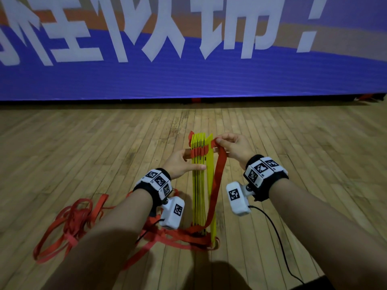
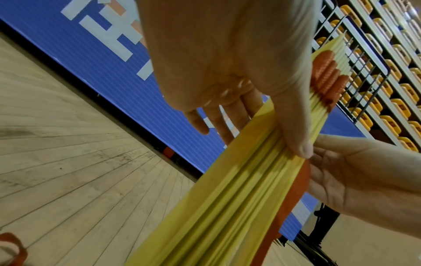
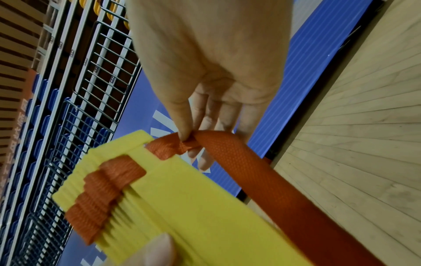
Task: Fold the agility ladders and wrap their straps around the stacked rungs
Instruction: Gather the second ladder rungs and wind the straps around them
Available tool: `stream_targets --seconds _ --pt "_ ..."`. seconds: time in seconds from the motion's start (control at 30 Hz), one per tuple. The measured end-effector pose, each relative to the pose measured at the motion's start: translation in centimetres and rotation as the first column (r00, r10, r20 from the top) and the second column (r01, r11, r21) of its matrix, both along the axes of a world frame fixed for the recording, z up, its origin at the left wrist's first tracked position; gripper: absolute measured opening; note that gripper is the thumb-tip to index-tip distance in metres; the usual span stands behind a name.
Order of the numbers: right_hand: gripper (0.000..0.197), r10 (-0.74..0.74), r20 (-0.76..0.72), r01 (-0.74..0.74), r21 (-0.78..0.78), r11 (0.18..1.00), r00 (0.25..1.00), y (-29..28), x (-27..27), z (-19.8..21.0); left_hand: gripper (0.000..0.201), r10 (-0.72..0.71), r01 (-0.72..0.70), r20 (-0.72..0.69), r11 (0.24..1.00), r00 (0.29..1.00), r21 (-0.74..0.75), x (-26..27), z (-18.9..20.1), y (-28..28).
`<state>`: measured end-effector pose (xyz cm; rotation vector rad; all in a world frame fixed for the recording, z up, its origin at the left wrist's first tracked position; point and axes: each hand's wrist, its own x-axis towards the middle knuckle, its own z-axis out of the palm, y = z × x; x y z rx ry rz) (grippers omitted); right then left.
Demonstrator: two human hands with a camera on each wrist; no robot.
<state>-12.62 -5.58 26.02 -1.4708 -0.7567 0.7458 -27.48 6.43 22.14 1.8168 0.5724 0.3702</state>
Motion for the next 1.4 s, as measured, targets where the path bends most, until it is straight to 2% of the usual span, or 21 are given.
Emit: stream_targets --seconds 0.2,0.4,0.6,0.77,1.03,1.13,1.23,1.3,1.4 --pt "0.013 -0.004 -0.04 0.002 -0.047 0.999 0.999 0.2 -0.5 0.0 0.033 0.005 -0.001 0.056 0.998 0.998 -0.063 -0.2 0.0 -0.6" --pt "0.019 -0.079 0.151 0.091 -0.075 0.993 0.985 1.2 -1.3 -0.1 0.032 0.008 -0.003 0.095 0.998 0.995 -0.06 0.1 -0.1 -1.1" --pt "0.013 -0.03 0.001 0.03 -0.033 0.999 1.0 1.1 -1.6 0.0 0.031 0.011 -0.006 0.11 0.999 0.994 -0.05 -0.4 -0.1 -0.6" --pt "0.011 0.029 -0.05 -0.03 -0.019 0.999 0.998 0.9 -1.5 0.1 0.035 -0.011 0.021 0.138 0.998 0.99 -0.067 -0.5 0.0 -0.9" --pt "0.012 0.048 -0.082 -0.051 -0.036 0.998 0.995 0.7 -1.3 0.2 0.043 0.043 -0.03 0.144 0.996 0.989 -0.086 0.1 -0.5 -0.8" --pt "0.011 0.043 -0.048 -0.044 -0.025 0.999 0.998 0.6 -1.1 0.2 0.035 0.065 -0.062 0.1 0.997 0.993 -0.04 0.2 -0.4 -0.8" --pt "0.007 -0.012 0.058 0.015 -0.047 0.999 0.998 0.8 -0.7 0.1 0.025 0.132 -0.132 0.054 0.991 0.99 0.009 0.1 -0.2 -0.6" --pt "0.011 -0.061 0.146 0.07 -0.059 0.996 0.987 0.9 -0.4 0.0 0.024 0.147 -0.147 0.025 0.988 0.989 0.035 0.1 -0.2 -0.3" --pt "0.007 -0.131 0.194 0.144 -0.054 0.988 0.972 1.1 -0.3 0.0 0.024 0.16 -0.16 0.003 0.986 0.987 0.045 0.2 -0.2 -0.3"
